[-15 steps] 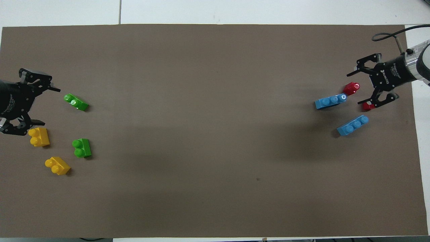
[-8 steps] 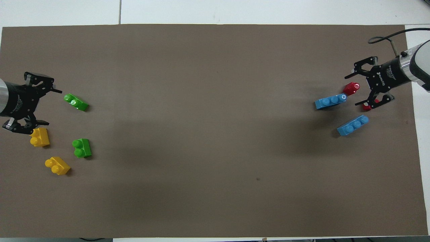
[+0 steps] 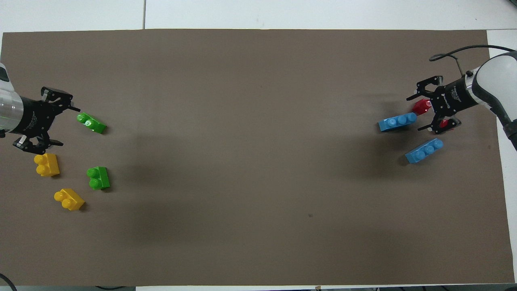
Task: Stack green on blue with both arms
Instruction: 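Lower and close the left gripper on the green block while the right grasps blue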
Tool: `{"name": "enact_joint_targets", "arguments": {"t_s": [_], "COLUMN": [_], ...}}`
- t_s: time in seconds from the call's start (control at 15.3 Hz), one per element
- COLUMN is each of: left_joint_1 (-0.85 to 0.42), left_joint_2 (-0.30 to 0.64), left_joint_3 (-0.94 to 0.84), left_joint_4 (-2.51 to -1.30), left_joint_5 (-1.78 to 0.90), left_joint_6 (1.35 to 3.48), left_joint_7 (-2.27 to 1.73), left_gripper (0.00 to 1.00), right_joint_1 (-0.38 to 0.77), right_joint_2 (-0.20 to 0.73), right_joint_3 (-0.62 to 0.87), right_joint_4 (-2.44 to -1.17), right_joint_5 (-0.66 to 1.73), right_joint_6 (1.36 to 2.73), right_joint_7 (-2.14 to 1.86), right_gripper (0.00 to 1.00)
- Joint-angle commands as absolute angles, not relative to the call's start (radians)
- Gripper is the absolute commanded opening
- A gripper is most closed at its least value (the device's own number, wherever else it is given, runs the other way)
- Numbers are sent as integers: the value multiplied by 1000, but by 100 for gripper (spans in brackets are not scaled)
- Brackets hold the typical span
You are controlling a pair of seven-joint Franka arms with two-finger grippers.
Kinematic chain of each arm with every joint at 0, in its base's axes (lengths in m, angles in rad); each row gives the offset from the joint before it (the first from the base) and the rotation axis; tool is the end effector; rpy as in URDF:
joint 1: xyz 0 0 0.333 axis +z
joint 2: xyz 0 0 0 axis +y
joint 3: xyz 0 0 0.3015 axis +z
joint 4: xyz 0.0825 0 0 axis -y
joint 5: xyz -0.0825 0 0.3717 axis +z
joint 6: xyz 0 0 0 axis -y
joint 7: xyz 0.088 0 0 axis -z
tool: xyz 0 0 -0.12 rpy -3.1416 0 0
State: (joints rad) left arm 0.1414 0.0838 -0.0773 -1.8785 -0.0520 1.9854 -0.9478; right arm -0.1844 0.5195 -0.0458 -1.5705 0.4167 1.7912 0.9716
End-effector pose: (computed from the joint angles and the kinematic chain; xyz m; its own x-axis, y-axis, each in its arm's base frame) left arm 0.5723 0.0337 0.4433 0.5130 0.8578 -0.0310 0.8580 -0.5112 0.0502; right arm 0.6306 -0.1037 0.3070 0.1777 -0.8768 -0.4468 -0.9705 -0.2313 0.0680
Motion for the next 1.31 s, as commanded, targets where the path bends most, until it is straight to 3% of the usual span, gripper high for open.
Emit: {"name": "enact_joint_targets", "arguments": {"t_s": [0.0, 0.72, 0.92, 1.05, 1.24], "left_joint_1": [146, 179, 181, 193, 204], "left_joint_2": [130, 285, 339, 376, 402], "left_joint_3": [-81, -81, -81, -81, -81], "left_joint_4": [-1875, -1801, -1752, -1715, -1720], "left_joint_5": [1, 37, 40, 41, 40], "left_joint_6": [2017, 2126, 2132, 2138, 2206], "left_joint_7": [-925, -908, -908, -908, -908], "left_gripper": [100, 100, 100, 100, 100], "right_joint_1": [-195, -199, -210, -210, -210], "right_joint_2": [500, 491, 489, 489, 489], "right_joint_3": [-37, -38, -38, -38, -37], "right_joint_4": [-1644, -1736, -1738, -1738, -1746], "right_joint_5": [445, 488, 489, 500, 502], "right_joint_6": [1854, 1985, 1983, 1999, 2013], "right_joint_7": [928, 904, 904, 904, 902], "right_gripper": [99, 95, 83, 68, 58]}}
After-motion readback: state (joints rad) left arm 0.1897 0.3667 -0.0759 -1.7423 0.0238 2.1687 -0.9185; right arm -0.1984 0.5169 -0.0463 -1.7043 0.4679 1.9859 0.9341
